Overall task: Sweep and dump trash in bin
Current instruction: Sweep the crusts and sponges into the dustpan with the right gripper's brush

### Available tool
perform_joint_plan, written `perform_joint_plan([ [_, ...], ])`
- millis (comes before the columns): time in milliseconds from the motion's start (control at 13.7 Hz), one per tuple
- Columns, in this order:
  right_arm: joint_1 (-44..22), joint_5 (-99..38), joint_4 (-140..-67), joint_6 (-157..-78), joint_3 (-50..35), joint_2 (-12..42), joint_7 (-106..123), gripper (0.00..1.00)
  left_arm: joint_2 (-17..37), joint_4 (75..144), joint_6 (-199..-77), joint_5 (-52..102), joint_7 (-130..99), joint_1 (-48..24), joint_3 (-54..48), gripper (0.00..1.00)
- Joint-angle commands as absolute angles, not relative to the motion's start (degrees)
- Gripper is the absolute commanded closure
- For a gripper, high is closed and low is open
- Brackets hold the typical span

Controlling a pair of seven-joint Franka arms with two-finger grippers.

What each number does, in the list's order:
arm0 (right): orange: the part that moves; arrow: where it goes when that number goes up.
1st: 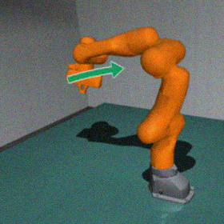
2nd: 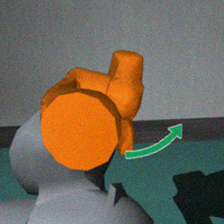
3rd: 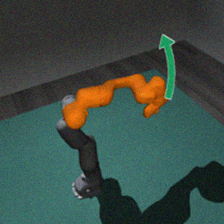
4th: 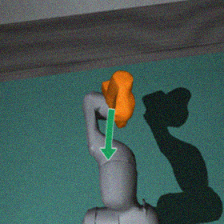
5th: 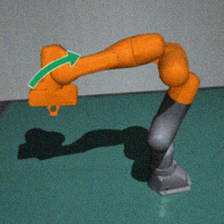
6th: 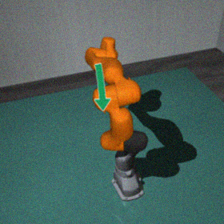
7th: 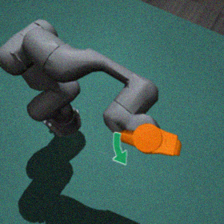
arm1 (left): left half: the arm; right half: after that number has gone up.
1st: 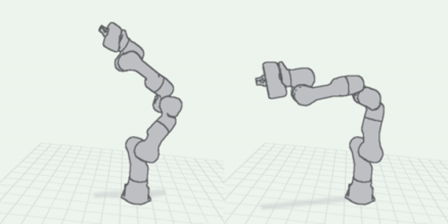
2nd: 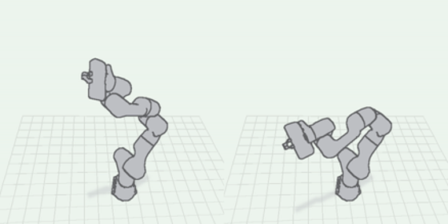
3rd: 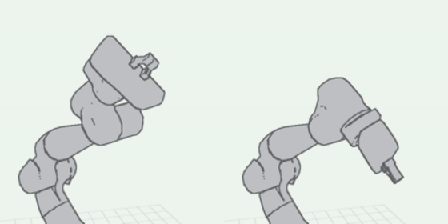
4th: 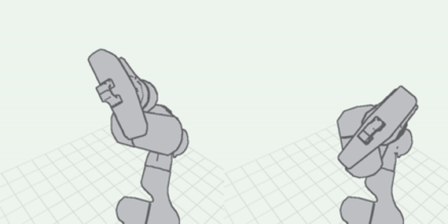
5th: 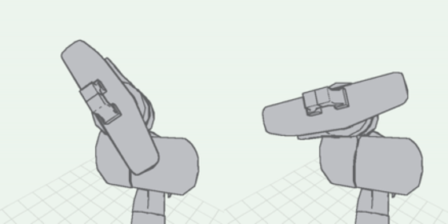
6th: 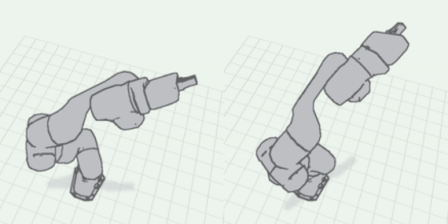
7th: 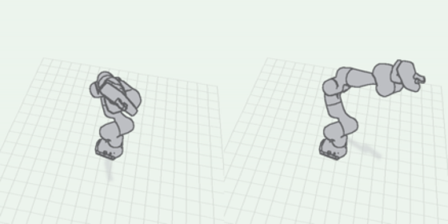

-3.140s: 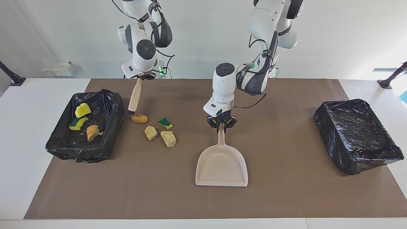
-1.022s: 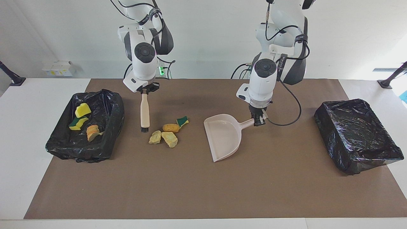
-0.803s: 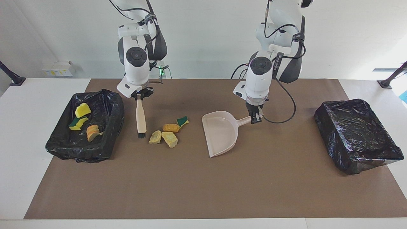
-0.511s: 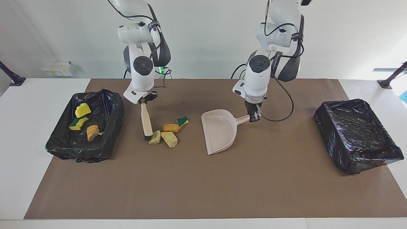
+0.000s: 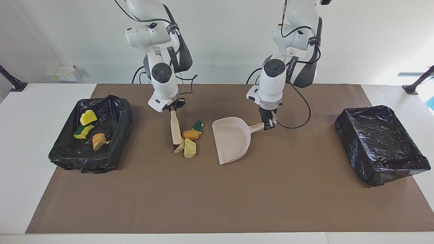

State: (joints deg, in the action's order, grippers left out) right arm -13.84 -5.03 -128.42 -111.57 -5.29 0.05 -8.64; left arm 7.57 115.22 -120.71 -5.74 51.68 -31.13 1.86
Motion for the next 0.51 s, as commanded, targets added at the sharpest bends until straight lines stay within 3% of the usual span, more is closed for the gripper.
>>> perform_joint_plan([
  [0,-14.76,-12.02,-128.85,-114.60,-5.36,0.53,-8.53,1.00,6.41,117.86,-122.78,-5.27,50.89,-31.99,2.20,1.00],
  [438,-18.01,-28.71,-127.01,-122.24,-5.36,3.51,-6.86,1.00,6.86,119.44,-127.25,-5.27,50.62,-32.08,2.20,1.00],
])
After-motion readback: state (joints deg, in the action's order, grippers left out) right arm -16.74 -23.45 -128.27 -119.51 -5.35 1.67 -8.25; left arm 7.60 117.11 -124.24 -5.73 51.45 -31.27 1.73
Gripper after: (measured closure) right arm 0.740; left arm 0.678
